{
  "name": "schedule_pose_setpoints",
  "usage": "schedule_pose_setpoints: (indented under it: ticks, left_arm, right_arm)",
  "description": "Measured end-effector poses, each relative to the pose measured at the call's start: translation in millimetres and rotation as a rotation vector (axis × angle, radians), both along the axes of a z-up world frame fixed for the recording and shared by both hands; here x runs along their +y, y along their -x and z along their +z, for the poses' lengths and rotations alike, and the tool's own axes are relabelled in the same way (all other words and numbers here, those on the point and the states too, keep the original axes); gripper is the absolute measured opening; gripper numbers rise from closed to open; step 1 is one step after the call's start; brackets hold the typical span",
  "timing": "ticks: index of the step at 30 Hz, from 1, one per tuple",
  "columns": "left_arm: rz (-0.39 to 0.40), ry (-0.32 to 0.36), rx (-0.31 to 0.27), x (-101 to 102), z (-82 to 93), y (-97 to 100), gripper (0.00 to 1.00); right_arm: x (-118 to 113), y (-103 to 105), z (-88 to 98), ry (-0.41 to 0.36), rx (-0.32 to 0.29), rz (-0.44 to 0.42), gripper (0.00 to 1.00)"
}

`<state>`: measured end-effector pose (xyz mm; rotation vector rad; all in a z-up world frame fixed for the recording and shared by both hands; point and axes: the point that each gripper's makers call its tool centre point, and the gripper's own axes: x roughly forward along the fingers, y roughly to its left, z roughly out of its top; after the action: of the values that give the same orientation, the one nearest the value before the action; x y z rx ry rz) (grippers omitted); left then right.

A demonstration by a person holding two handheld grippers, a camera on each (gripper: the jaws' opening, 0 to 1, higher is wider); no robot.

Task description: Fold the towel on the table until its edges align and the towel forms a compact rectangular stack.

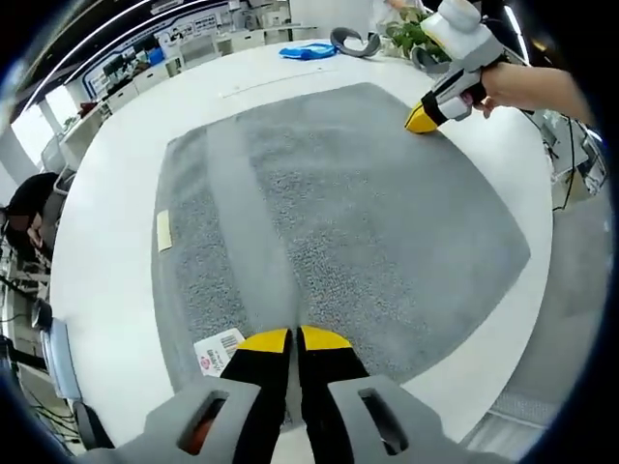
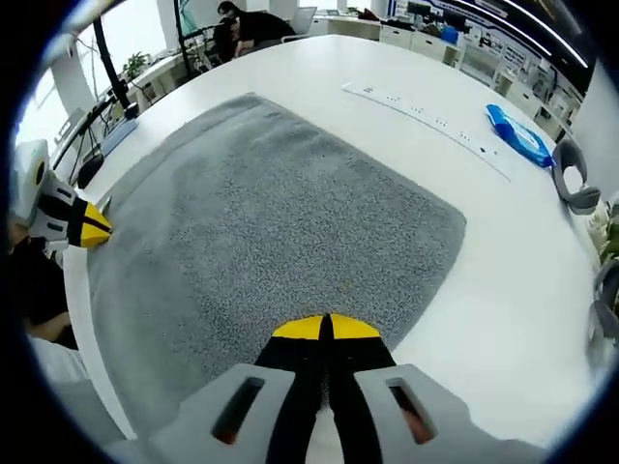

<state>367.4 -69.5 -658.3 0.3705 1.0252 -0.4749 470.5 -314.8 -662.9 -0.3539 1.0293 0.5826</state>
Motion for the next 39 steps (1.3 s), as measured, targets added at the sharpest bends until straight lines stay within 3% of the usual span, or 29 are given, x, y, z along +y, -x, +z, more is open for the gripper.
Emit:
schedule_pose_setpoints:
  ticks: [3,6,11,15,21,30,39]
  left_arm:
    - [0.004,0.003,0.019,-0.1,-0.3,-2.1,0.03]
    - [-0.005,-0.016,-0.001,-0.6,-0.4,-8.0,0.03]
    - [-0.039,-0.053,0.007,-2.1,0.3,-13.2,0.03]
    - [-0.074,-0.1,0.016,-3.0,0.0,-16.7,0.03]
    - [-0.099,-0.124,0.004,-2.6,0.5,-21.3,0.03]
    - [-0.129,-0.141,0.033,-3.6,-0.1,-34.5,0.02]
    - [-0.194,-0.225,0.019,-6.9,-0.2,-45.2,0.02]
  right_arm:
    - [-2.3,3.8,0.5,0.002,-0.005,-0.024,0.0]
    - [-4.6,8.6,0.6,0.009,-0.01,-0.043,0.0]
    - [-9.5,15.6,0.9,0.041,-0.004,-0.028,0.0]
    - [-12.3,17.5,1.3,-0.022,-0.001,-0.101,0.0]
    - [-14.6,24.3,0.9,0.001,-0.026,-0.097,0.0]
    - [-18.3,31.1,1.5,-0.046,-0.054,-0.155,0.0]
    - [-20.5,38.3,1.7,-0.068,-0.064,-0.184,0.0]
